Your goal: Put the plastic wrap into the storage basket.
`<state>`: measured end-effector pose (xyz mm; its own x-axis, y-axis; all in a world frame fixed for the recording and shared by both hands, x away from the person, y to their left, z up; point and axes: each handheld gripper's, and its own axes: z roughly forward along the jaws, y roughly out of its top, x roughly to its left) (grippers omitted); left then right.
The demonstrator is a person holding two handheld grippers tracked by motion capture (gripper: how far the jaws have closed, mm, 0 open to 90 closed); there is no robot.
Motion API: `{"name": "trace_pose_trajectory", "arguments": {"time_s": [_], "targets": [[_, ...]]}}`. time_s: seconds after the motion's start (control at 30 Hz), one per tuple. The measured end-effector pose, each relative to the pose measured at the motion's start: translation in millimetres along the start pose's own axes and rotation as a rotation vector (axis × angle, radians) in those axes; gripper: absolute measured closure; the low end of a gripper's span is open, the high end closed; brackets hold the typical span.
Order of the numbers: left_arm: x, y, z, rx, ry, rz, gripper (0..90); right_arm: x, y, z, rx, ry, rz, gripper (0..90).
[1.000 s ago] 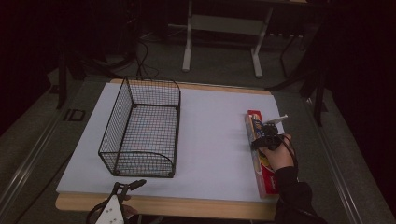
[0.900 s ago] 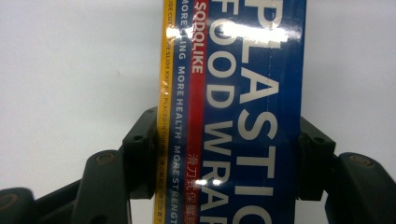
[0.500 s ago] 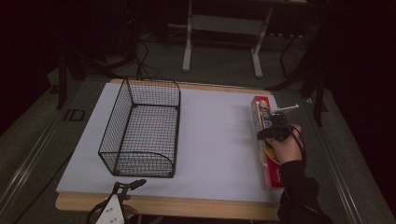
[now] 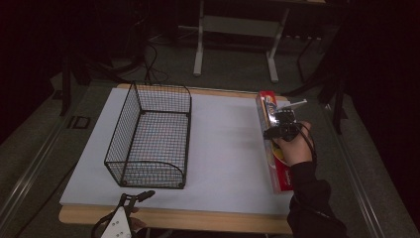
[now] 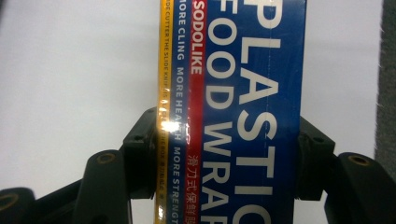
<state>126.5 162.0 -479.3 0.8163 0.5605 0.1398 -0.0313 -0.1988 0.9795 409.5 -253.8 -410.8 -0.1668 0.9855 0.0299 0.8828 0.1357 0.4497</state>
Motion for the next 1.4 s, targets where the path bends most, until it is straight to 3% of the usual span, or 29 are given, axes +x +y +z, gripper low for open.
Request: {"name": "trace_pose_trajectory", "arguments": {"time_s": [0.2,0.27,0.63,1.4], "targets": [[-0.1,0.0,-0.2,-0.001,-0.001,0.002,0.7,28.5,13.3,-9.0,-0.024,0.013,-0.043,39.2],[-0.1,0.0,-0.3,-0.002,-0.001,0.001,0.7,31.7,14.6,-10.0,-0.027,0.013,-0.046,39.2],[0.4,-0.2,-0.4,0.0,-0.002,0.002,0.7,77.9,33.5,-24.8,-0.07,0.042,-0.148,39.2],[0.4,-0.6,-0.9,0.004,-0.02,0.0,0.7,163.3,60.9,-50.0,-0.134,0.093,-0.304,39.2]]}}
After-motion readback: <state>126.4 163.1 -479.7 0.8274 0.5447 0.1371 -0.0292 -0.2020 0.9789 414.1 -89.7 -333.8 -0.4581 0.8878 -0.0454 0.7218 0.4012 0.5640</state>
